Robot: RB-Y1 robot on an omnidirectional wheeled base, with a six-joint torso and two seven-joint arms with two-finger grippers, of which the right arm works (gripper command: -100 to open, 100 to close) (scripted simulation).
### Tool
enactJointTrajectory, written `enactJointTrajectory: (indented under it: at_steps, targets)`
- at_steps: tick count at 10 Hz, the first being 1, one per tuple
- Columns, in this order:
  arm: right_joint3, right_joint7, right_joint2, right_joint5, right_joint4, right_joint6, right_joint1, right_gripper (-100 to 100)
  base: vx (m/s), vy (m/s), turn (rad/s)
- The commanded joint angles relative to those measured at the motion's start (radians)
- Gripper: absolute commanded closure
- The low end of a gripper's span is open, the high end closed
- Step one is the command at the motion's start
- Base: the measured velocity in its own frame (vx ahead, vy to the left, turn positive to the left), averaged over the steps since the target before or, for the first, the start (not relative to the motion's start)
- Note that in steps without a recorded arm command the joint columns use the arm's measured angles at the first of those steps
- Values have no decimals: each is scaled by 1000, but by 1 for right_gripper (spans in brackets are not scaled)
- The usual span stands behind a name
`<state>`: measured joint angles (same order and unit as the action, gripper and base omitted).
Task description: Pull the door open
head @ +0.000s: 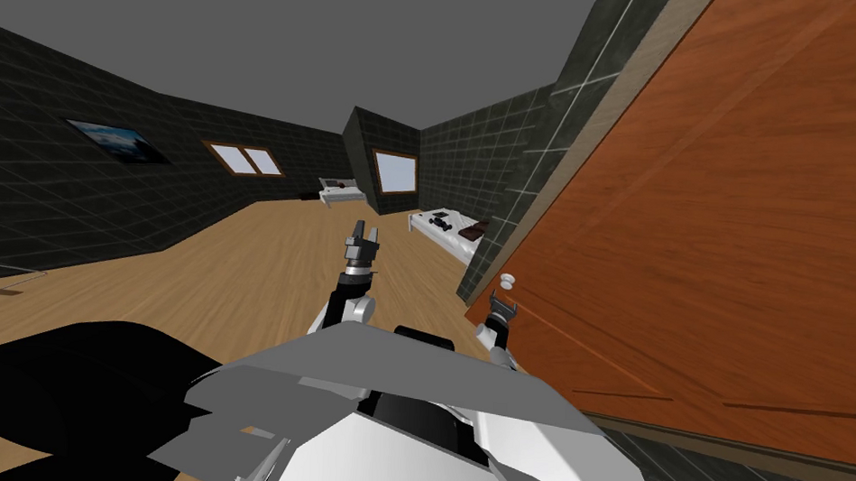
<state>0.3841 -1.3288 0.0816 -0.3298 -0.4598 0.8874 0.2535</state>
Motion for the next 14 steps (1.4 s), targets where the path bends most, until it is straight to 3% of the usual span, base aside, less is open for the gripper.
enactJointTrajectory:
  at_steps: [1,3,4,6,8,9,10,11,13,14]
  targets:
    - [-1,-25,22,0,33,11,9,-100,149,11,30]
    - [-5,-72,62,3,38,9,-13,-100,151,-19,45]
    - [-5,-72,62,3,38,9,-13,-100,129,-15,16]
    - [-8,-122,106,6,42,6,-36,-100,136,-13,50]
    - [-8,-122,106,6,42,6,-36,-100,78,1,9]
    - [-11,-153,133,7,45,4,-50,-100,106,-1,53]
    - [-11,-153,133,7,41,4,-50,-100,110,-4,21]
    - [-12,-172,150,9,47,3,-59,-100,95,-8,29]
    - [-12,-174,150,9,62,15,-50,-100,56,-8,8]
    - [-12,-174,150,9,62,15,-50,100,-3,-3,-15]
